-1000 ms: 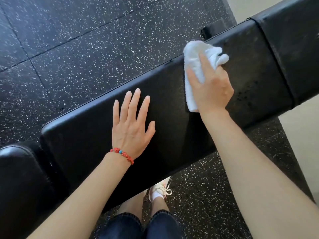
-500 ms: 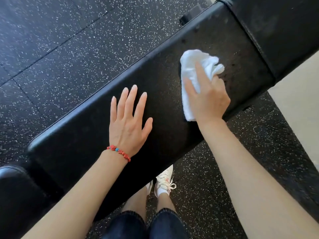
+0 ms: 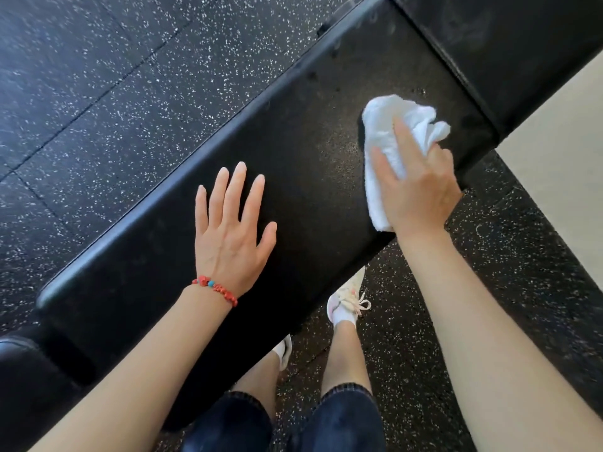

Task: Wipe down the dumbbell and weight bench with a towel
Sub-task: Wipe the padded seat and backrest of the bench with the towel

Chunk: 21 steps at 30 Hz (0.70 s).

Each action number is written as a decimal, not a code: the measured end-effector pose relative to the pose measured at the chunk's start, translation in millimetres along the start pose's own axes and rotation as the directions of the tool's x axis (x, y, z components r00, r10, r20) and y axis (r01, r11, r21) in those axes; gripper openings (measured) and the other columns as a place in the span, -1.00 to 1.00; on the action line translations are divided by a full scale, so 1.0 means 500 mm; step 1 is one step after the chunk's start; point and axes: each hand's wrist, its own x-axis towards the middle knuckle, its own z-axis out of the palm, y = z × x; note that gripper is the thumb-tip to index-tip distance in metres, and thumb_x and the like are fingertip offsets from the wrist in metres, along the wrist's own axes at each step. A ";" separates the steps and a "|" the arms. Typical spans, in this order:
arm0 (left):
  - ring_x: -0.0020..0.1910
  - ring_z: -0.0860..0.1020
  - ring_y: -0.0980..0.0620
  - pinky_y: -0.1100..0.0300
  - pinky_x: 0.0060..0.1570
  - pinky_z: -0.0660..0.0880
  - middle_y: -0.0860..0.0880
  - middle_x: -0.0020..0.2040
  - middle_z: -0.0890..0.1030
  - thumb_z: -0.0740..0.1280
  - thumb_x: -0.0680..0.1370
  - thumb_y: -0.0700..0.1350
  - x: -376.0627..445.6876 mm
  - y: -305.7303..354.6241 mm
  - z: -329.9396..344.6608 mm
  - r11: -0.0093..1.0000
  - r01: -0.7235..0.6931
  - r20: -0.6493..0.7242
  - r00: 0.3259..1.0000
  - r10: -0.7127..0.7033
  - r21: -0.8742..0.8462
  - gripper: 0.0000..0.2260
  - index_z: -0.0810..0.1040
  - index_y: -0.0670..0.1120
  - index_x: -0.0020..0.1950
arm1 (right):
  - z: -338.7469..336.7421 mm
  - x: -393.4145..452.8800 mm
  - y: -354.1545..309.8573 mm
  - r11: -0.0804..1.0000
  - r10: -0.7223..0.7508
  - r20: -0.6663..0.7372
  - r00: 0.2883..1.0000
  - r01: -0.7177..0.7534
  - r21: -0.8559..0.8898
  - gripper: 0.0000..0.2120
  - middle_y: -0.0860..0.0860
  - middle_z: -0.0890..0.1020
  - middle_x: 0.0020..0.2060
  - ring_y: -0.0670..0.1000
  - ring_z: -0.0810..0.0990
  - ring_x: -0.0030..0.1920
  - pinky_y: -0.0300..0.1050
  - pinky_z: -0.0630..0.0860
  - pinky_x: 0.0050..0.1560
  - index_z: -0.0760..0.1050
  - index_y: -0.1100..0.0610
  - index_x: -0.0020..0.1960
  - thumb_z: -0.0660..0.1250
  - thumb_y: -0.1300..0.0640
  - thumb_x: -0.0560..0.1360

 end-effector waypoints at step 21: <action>0.44 0.18 -0.21 -0.16 0.40 0.03 -0.22 0.45 0.27 0.12 0.52 0.06 0.113 0.118 0.007 1.000 0.028 0.035 0.999 -0.028 -0.010 -0.48 0.31 -0.16 0.43 | -0.022 -0.050 0.052 0.967 0.206 0.050 0.977 -0.211 0.140 -0.62 0.23 0.50 -0.34 0.20 0.51 -0.39 -0.07 0.48 -0.48 0.58 0.08 0.14 0.29 -0.10 0.42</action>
